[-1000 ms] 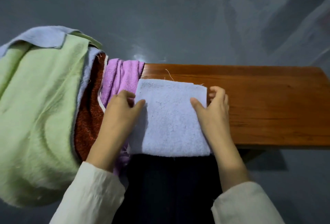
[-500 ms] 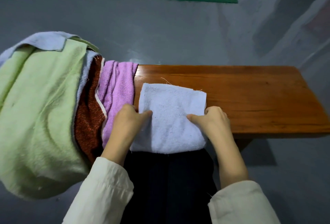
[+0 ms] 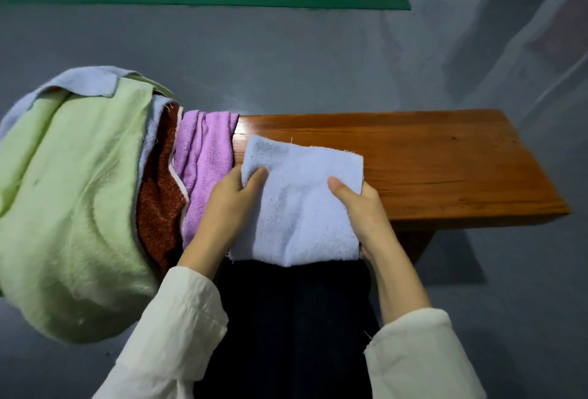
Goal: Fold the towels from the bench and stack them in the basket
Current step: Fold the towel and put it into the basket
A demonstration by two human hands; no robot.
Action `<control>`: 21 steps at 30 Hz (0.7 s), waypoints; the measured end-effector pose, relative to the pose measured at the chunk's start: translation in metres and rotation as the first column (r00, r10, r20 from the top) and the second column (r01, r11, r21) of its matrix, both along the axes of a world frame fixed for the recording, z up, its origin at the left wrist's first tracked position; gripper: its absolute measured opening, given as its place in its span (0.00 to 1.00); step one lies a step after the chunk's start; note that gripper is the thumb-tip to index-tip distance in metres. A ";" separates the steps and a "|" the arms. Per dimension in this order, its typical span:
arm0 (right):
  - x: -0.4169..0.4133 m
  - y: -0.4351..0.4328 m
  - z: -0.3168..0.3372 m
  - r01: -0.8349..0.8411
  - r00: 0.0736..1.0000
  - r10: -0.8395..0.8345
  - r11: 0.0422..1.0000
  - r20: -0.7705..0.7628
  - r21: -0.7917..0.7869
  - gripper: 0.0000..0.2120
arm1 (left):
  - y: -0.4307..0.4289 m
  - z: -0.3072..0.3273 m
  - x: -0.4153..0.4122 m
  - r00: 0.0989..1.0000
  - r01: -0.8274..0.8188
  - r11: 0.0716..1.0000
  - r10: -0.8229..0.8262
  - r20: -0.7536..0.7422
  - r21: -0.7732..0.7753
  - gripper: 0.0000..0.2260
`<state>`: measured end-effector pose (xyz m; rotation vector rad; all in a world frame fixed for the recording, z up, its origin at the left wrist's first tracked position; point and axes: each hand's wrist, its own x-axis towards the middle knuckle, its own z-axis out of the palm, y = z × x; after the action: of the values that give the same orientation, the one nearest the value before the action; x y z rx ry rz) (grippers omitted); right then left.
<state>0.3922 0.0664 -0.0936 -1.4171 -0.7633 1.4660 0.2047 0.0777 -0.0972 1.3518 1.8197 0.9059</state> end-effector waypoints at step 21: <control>0.184 -0.190 0.053 0.552 0.817 -0.576 0.774 -0.018 0.310 0.03 | -0.102 0.080 0.208 0.797 0.561 0.762 -0.603 0.039 0.323 0.06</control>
<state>0.5760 -0.1231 -0.0407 -1.3153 -0.5104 0.7881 0.4128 -0.0245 -0.0175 1.8489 1.0558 0.9120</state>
